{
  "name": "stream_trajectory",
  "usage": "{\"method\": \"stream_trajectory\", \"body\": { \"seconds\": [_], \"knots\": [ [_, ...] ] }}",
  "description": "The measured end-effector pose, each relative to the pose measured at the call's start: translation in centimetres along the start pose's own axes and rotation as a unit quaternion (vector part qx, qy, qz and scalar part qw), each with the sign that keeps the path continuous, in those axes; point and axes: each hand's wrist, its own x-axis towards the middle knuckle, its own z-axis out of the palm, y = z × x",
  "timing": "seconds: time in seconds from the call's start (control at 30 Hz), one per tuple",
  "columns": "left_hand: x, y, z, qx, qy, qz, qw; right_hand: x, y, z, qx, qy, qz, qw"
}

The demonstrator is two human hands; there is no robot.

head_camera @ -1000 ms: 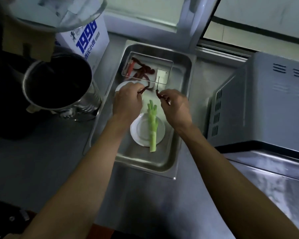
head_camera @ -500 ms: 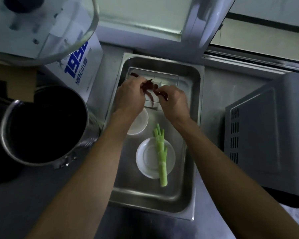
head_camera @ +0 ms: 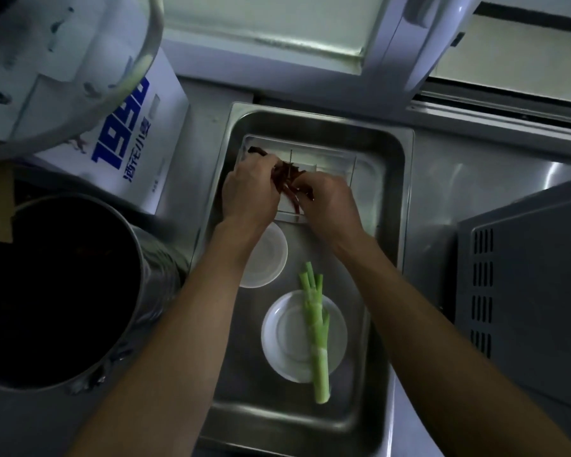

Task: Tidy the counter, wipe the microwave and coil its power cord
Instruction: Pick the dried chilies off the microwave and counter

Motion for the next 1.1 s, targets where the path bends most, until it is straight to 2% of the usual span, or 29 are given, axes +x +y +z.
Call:
{"method": "stream_trajectory", "body": {
  "seconds": [0.23,0.47,0.77,1.1],
  "knots": [
    [-1.4,0.1,-1.2,-0.003,0.008,0.011,1.0,-0.8,-0.5,-1.1,-0.013,0.005,0.029,0.999],
    [-5.6,1.2,-4.6,0.025,-0.034,0.04,0.998,-4.4,-3.0,-4.8,-0.044,0.032,0.03,0.998],
    [-12.8,5.0,-7.5,0.105,-0.057,0.121,0.985,-12.9,-5.7,-8.6,-0.098,0.03,0.036,0.994],
    [-23.9,8.9,-7.6,0.158,-0.079,0.164,0.971,-25.2,-6.1,-10.6,-0.121,0.012,0.01,0.993]
  ]
}}
